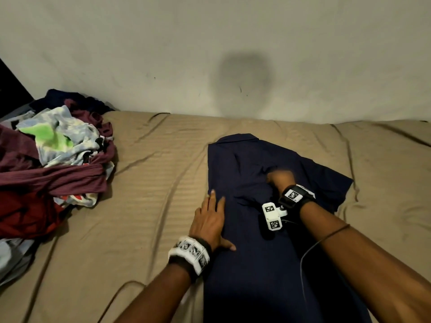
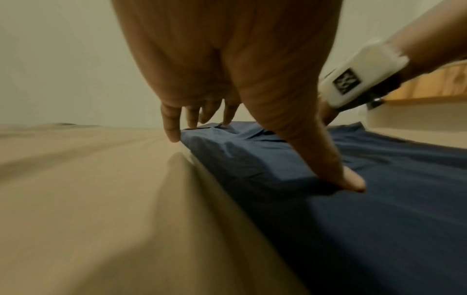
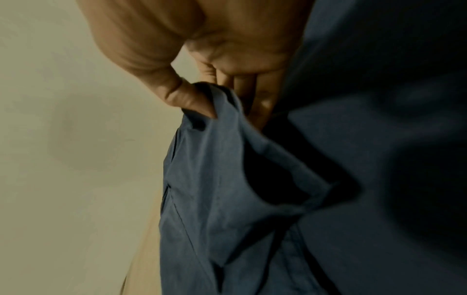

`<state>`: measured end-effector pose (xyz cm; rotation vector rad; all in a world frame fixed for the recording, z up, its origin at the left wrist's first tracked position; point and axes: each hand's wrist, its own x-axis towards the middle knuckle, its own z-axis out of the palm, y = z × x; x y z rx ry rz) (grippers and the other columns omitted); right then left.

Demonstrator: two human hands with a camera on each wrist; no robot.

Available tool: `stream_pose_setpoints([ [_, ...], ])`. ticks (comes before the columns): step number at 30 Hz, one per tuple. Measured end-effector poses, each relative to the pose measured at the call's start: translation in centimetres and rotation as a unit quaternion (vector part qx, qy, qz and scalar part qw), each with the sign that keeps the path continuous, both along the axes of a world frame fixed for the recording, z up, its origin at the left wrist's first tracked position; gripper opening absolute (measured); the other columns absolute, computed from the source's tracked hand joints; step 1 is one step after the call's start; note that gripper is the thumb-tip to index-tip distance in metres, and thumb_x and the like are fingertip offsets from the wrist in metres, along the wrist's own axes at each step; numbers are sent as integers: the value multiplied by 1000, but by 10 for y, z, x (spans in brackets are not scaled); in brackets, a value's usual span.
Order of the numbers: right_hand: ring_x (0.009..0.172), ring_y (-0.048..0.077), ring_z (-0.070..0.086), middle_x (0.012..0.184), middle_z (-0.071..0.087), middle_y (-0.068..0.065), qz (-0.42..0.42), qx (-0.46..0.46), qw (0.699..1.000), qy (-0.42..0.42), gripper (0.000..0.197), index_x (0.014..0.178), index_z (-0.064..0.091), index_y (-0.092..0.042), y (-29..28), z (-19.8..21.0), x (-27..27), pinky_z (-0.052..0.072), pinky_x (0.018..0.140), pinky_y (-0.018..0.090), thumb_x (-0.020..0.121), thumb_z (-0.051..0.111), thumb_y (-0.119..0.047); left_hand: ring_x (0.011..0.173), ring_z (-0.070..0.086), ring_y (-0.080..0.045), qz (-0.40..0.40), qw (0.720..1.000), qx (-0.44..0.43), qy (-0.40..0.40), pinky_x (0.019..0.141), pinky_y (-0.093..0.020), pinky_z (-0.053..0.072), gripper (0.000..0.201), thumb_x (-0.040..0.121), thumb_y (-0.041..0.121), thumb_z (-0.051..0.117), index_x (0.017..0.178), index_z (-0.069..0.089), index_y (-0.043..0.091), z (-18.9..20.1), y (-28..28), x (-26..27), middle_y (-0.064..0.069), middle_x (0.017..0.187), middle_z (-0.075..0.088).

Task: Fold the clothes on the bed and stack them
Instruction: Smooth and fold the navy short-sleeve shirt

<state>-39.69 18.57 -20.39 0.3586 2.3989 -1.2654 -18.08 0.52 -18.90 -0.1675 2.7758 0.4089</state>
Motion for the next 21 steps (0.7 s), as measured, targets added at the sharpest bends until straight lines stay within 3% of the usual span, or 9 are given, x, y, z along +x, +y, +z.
stream_pose_setpoints([
  [3,87,29,61,89,63,13,-45,-103,994,-6,12,83,63,-5,7,-18,6,49,73,37,76,69,4,155,-16,-34,-59,997,-34,-28,124,-60,13,170,41,74,89,160,-16,11,-15,-16,-33,-17,166,-24],
  [5,95,35,69,99,71,14,-140,-263,953,-52,27,101,65,-2,8,-28,19,58,74,45,76,72,5,154,-22,-32,-82,994,-43,-60,124,-62,2,174,39,79,86,158,-22,11,-29,-20,-38,-15,165,-28],
  [8,100,32,72,109,74,15,-145,-374,914,-63,31,113,67,-1,2,-24,34,62,72,43,83,74,2,152,-27,-30,-83,995,-40,-50,123,-60,-8,176,37,84,82,156,-27,13,-45,-23,-38,-12,163,-32],
  [13,107,34,69,115,73,16,-75,-331,939,59,22,116,70,-3,-15,-7,45,57,92,47,94,66,-6,149,-31,-36,-63,996,-18,-56,123,-60,-10,173,36,86,80,158,-24,20,-45,-25,-36,-16,162,-33],
  [15,107,23,70,114,74,5,28,-283,951,117,27,120,71,-10,-27,10,52,55,98,43,94,70,-15,157,-7,-30,18,995,94,-25,126,-56,1,154,46,85,78,163,3,20,-34,-29,-41,-12,170,-3],
  [16,109,14,69,117,73,-2,106,-241,954,142,35,125,69,-16,-33,18,58,54,100,35,91,74,-23,155,20,-27,87,979,180,28,125,-50,19,129,57,81,77,159,29,19,-31,-33,-45,-10,166,26],
  [18,114,-1,63,124,68,-14,237,-160,949,134,51,133,64,-31,-44,27,68,50,100,21,86,76,-46,121,64,-25,257,894,338,147,98,-35,50,54,87,63,66,122,69,23,-26,-42,-54,-5,126,71],
  [19,115,-2,62,125,67,-15,266,-148,947,101,52,133,64,-35,-48,27,72,50,100,22,85,73,-54,103,72,-26,323,839,414,144,83,-33,53,38,96,56,56,108,73,24,-21,-45,-58,-6,111,76],
  [21,119,7,62,128,67,-10,267,-153,950,60,40,128,68,-33,-53,22,76,52,101,29,92,65,-53,84,75,-31,392,742,542,50,67,-33,56,51,100,64,40,107,69,23,-15,-44,-62,-12,105,75],
])
